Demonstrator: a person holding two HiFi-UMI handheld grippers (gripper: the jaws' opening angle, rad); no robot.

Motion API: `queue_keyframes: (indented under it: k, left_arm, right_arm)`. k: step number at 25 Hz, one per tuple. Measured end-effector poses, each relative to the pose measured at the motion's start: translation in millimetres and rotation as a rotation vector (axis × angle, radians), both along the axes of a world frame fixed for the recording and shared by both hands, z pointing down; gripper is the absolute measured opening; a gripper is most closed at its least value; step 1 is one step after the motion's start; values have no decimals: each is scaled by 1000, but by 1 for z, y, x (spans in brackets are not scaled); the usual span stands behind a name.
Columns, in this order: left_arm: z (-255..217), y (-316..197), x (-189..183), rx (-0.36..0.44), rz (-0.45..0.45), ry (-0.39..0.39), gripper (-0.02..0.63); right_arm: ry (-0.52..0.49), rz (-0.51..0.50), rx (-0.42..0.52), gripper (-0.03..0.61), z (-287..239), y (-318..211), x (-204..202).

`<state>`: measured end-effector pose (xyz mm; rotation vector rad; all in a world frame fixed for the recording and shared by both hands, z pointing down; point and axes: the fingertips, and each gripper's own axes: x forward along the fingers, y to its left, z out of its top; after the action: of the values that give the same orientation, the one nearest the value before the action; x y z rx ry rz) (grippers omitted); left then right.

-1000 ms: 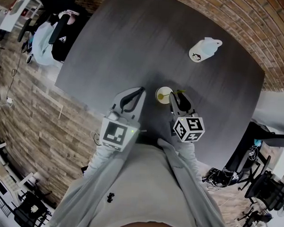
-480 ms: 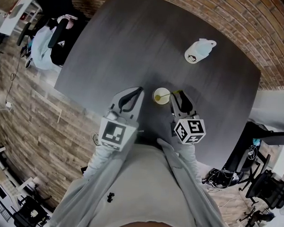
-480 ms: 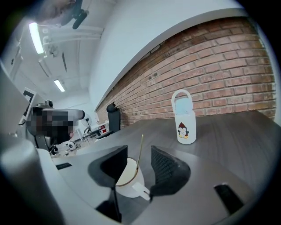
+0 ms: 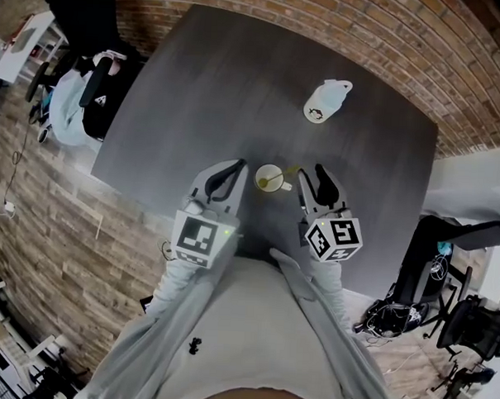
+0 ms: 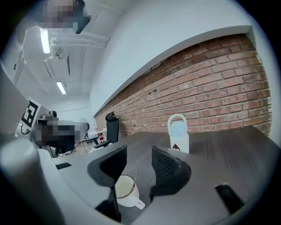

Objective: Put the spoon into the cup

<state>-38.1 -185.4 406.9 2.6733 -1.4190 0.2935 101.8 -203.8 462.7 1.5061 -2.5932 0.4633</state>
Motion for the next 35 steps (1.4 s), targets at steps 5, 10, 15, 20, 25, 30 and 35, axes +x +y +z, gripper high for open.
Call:
queue_keyframes:
  k: [5, 10, 15, 20, 25, 30, 35]
  left_arm:
    - [-11, -3, -1, 26, 1, 9, 20]
    - [-21, -7, 1, 48, 13, 10, 20]
    - [-29, -9, 4, 63, 31, 4, 20]
    - [-35, -11, 4, 74, 40, -6, 20]
    - [-39, -13, 8, 77, 54, -11, 20]
    - [-40, -15, 10, 80, 67, -12, 20]
    - [-40, -16, 9, 76, 74, -15, 20]
  right_arm:
    - [0, -11, 50, 170, -30, 6, 4]
    - [7, -21, 98, 170, -58, 11, 8]
    - [41, 0, 166, 170, -85, 18, 15]
    - [72, 3, 215, 169, -99, 23, 20]
    - [93, 34, 249, 91, -109, 29, 30]
    - [87, 51, 259, 25, -115, 30, 34]
    - [83, 55, 260, 17, -118, 31, 34]
